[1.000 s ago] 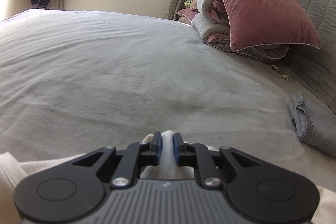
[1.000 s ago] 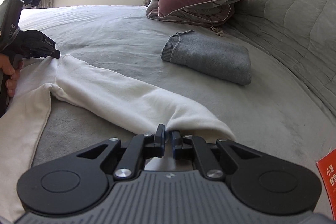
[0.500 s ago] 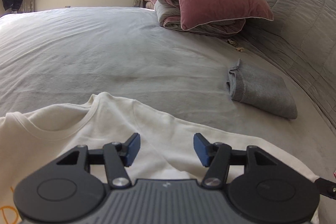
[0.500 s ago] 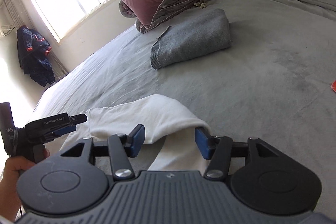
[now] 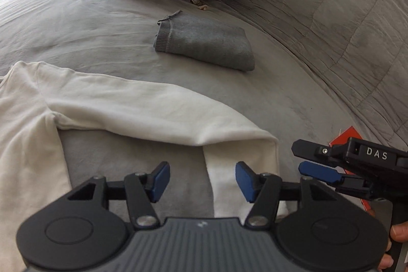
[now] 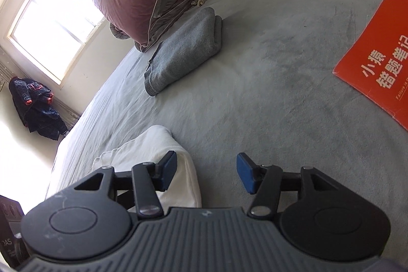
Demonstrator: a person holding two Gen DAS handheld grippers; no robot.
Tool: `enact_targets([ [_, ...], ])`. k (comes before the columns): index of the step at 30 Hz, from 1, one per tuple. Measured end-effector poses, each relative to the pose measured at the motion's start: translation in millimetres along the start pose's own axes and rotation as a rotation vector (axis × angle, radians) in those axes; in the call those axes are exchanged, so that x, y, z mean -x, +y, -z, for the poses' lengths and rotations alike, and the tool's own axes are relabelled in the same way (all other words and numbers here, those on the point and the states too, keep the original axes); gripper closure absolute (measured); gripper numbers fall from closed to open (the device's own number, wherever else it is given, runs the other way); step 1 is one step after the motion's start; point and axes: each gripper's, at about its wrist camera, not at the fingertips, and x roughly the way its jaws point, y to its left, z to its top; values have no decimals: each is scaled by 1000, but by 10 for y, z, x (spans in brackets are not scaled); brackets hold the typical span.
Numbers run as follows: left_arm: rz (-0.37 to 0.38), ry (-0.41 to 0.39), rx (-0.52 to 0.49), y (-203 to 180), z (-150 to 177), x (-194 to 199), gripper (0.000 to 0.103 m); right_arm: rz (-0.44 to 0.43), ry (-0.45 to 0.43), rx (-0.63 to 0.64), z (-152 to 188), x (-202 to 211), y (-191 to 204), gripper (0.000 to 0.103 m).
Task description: Fold clothes
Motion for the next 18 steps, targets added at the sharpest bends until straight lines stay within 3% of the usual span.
enact_targets([
  [7,2,24,-41,-500,-36,-247,44,6,-34,-14,-78,111,-31,46],
  [15,-280,10,-142,-922,26,-553,45,47,-63,2,-133,182,-77,46],
  [17,-298,1,-125,-939,15,-569,60,45,-61,2,-134,184,-84,46],
  [18,-295,-3,-102,-933,-6,-560,75,44,-61,0,-135,186,-90,46],
])
